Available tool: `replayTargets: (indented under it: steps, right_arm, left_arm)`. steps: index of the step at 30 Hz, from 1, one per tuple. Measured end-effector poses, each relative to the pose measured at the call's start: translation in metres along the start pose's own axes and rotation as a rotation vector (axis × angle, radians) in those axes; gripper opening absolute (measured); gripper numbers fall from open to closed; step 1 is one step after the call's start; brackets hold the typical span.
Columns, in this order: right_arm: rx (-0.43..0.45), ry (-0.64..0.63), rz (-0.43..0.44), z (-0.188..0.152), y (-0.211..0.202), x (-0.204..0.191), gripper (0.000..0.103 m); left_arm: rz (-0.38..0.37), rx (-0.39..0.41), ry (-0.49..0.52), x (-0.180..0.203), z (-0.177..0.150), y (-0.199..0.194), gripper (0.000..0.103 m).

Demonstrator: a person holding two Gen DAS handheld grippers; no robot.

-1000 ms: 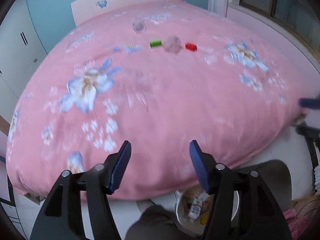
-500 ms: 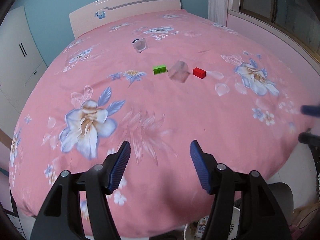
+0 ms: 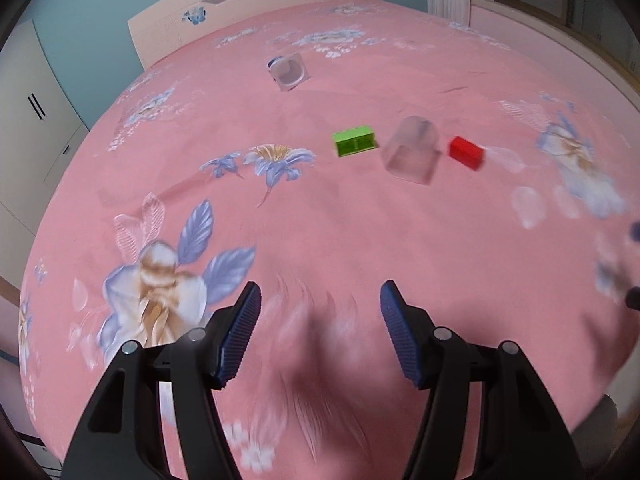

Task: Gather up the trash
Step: 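Move both open tools from the bowl back over the bed, then grasp green lego brick with left tool while right tool grasps red block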

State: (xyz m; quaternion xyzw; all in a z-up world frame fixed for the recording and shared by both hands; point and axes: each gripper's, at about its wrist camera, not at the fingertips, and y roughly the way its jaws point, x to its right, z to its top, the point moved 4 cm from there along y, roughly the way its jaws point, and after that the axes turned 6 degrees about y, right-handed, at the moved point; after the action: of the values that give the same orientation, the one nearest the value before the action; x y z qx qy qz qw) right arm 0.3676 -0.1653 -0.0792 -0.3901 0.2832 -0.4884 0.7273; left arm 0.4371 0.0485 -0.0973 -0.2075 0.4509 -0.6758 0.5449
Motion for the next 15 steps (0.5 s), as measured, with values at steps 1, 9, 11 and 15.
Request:
replayTargets:
  steps: [1,9,11,15]
  right_arm:
    - [-0.007,0.006,0.000,0.005,0.010,0.004,0.061]
    - [-0.034,0.041,-0.018,0.043,0.068,0.029,0.061]
    - [-0.044,0.053,-0.015,0.052,0.083,0.035,0.061]
    - [-0.057,0.066,-0.017,0.070,0.112,0.047,0.061]
  left_arm:
    - [-0.010,-0.005,0.004,-0.001,0.006,0.010,0.065]
    - [-0.039,-0.001,0.059,-0.007,0.047,0.072,0.065]
    - [-0.048,0.008,0.072,-0.008,0.057,0.083,0.065]
    - [-0.057,0.038,0.132,-0.006,0.078,0.104,0.070]
